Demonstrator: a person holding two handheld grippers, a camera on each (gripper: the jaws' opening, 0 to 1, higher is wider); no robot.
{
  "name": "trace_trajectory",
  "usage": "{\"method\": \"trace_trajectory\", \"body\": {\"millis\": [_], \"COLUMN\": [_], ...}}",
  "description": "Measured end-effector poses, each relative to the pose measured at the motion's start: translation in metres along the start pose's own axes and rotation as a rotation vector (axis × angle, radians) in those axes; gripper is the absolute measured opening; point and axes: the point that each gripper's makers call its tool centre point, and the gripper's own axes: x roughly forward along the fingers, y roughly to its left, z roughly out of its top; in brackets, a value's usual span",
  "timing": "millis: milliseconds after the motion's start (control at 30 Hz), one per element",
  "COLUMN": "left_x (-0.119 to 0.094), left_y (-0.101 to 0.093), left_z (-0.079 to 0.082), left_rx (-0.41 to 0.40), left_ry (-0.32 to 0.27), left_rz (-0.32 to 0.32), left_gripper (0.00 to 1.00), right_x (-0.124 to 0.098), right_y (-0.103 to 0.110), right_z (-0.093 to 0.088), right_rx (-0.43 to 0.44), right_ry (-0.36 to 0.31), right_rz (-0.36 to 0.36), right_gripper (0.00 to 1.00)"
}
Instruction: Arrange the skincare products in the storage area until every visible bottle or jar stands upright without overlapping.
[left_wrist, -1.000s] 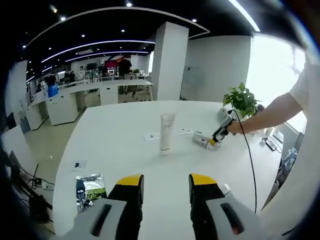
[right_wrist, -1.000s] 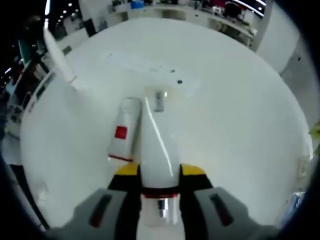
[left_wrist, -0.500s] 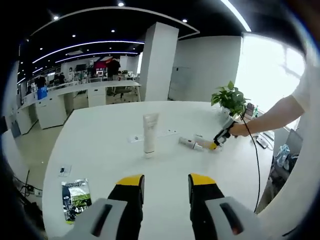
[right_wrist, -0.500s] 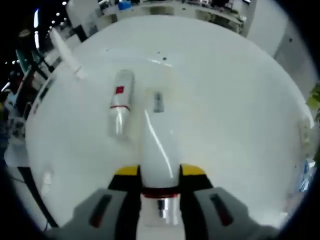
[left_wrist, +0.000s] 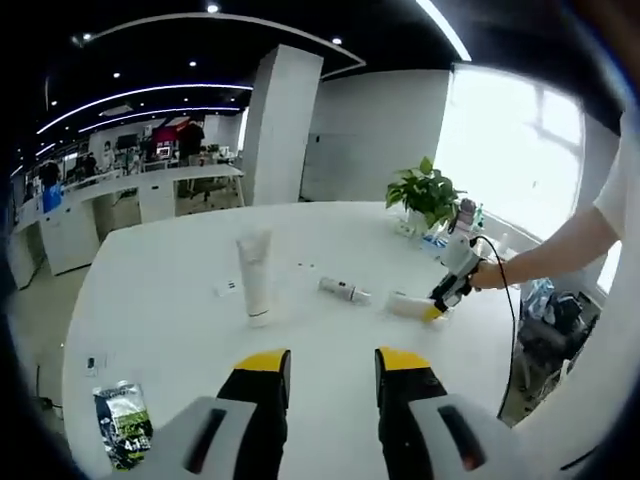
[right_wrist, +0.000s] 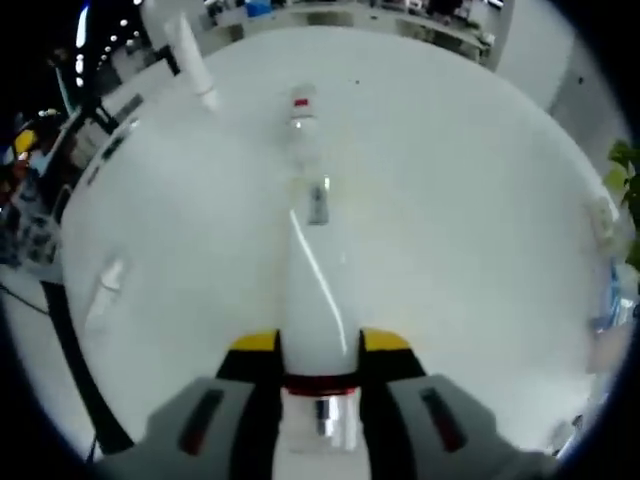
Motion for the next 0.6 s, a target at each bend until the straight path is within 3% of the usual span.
{"method": "trace_trajectory", "body": {"millis": [167, 300, 333, 400, 600], "left_x": [0.000, -0.011, -0.016, -0.026, -0.054], "left_y": [0.001, 0.009, 0.012, 0.017, 0.036], "left_z": [0.005, -0.002, -0.006, -0.014, -0.040], "left_rx": [0.022, 0.036, 0.029, 0.016, -0.039], "left_ry": [-0.021, -0.030, -0.032, -0.035, -0.030], "left_rz": [-0.044, -0.062, -0.064, -0.066, -0.055], "left_gripper": [0.34, 0.34, 0.34, 0.33, 0.33], "right_x": [-0.001, -0.003, -0.003, 0.000, 0.018], "right_y": [0.028, 0.055, 0.058, 0.083, 0.138], "right_z": [0.005, 0.018, 0.019, 0.033, 0.059], "right_rx": [-0.079, -0.144, -0.155, -0.239, -0.363], "right_ry": [0.037, 0.078, 0.083, 0.116, 0.171], "right_rz": [0.022, 0.045, 0.045, 0.064, 0.111], "right_gripper": [0.26, 0.26, 0.26, 0.26, 0.26]}}
